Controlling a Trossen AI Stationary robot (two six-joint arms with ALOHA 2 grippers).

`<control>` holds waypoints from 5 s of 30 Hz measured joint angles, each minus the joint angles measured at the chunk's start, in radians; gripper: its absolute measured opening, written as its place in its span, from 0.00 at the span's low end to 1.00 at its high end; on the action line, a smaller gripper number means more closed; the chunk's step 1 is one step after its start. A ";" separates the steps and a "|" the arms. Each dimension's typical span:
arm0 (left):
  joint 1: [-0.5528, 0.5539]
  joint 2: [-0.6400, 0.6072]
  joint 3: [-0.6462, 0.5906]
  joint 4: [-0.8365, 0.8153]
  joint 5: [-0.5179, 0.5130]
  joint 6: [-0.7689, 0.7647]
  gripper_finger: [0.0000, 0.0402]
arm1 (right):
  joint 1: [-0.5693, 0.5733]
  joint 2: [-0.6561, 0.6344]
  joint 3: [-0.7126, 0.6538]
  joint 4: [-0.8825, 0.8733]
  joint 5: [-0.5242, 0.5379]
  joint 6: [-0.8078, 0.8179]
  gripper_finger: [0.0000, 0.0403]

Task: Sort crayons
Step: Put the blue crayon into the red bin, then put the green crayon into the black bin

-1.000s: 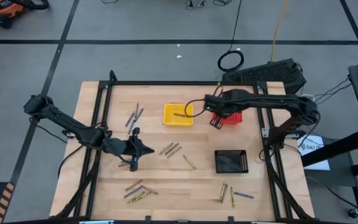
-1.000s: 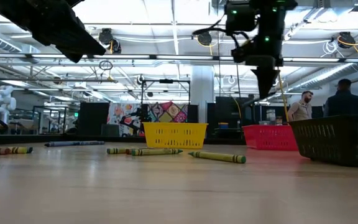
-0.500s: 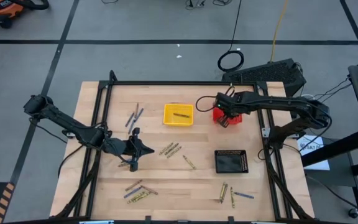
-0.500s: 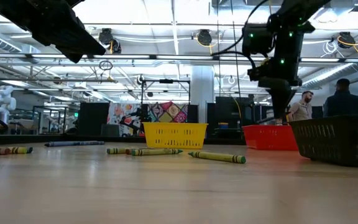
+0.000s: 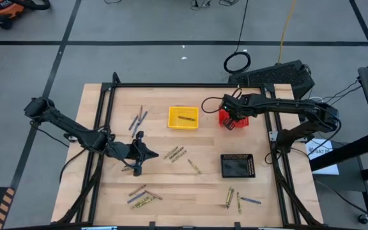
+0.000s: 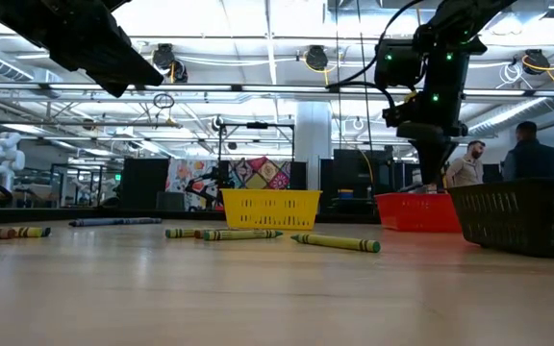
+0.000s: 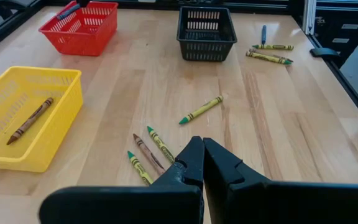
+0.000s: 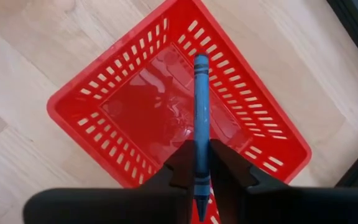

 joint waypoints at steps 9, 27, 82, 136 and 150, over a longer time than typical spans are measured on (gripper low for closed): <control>0.000 0.000 0.000 0.000 0.000 0.001 0.00 | 0.000 0.000 0.000 -0.001 0.001 0.019 0.19; 0.000 0.000 0.000 -0.053 0.000 -0.006 0.00 | 0.194 0.000 0.243 -0.251 -0.169 0.407 0.23; 0.000 0.000 0.000 -0.076 0.045 0.080 0.00 | 1.267 0.354 0.249 0.269 -0.183 1.906 0.23; 0.000 0.000 0.000 -0.075 0.049 0.071 0.00 | 1.296 0.507 0.272 0.127 -0.338 1.924 0.23; 0.000 0.000 0.000 -0.075 0.049 0.071 0.00 | 1.291 0.509 0.270 0.136 -0.336 1.892 0.02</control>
